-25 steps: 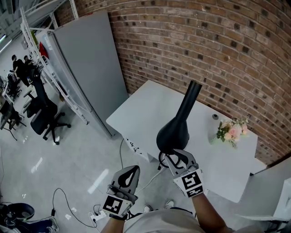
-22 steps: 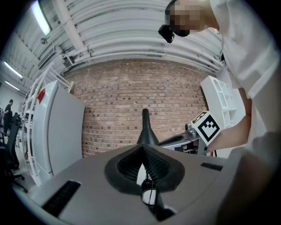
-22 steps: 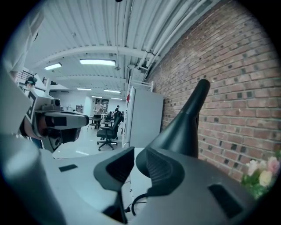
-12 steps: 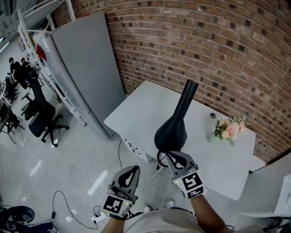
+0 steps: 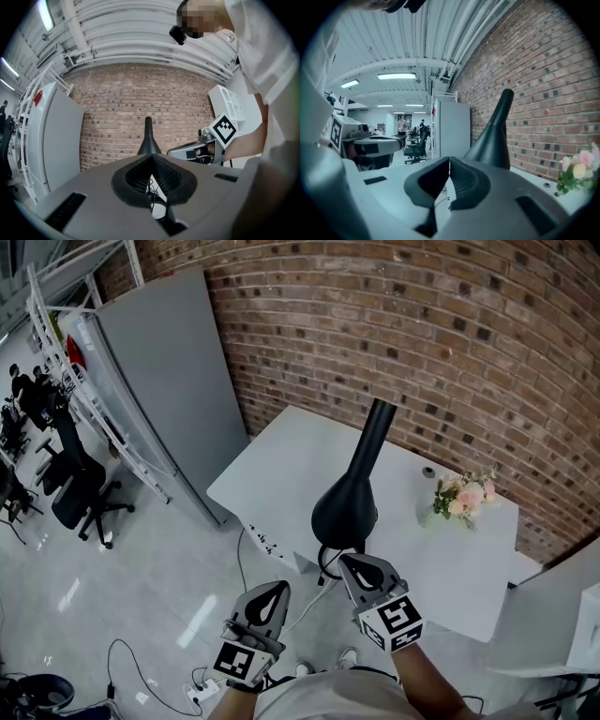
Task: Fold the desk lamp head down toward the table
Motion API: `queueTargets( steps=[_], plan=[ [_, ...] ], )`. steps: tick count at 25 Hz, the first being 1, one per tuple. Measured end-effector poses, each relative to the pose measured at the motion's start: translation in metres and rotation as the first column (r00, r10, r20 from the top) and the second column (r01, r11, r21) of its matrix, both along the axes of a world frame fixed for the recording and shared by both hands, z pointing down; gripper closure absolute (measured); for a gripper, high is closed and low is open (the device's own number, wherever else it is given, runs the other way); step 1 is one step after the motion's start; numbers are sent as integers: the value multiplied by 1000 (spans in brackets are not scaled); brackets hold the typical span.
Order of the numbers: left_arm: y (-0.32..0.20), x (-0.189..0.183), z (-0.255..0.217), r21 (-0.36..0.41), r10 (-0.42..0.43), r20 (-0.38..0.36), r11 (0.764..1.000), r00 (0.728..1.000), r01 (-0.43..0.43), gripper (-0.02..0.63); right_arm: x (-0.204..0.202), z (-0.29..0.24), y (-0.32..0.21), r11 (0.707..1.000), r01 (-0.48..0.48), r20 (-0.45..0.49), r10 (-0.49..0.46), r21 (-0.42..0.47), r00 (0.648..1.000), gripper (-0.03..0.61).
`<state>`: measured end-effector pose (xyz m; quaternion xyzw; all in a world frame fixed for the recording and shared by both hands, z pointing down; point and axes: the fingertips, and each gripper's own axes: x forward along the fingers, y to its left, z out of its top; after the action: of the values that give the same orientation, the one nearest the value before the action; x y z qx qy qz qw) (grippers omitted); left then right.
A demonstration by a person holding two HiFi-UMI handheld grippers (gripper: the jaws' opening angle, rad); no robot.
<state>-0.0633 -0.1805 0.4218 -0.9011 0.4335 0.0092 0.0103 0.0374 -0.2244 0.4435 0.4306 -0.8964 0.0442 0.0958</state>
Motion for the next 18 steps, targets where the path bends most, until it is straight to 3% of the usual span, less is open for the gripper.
queueTargets(
  steps=[18],
  plan=[
    [34, -12, 1, -17, 20, -22, 1000, 1000, -20, 606, -18, -9, 38, 1000, 4, 8, -4, 3, 1000, 560]
  ],
)
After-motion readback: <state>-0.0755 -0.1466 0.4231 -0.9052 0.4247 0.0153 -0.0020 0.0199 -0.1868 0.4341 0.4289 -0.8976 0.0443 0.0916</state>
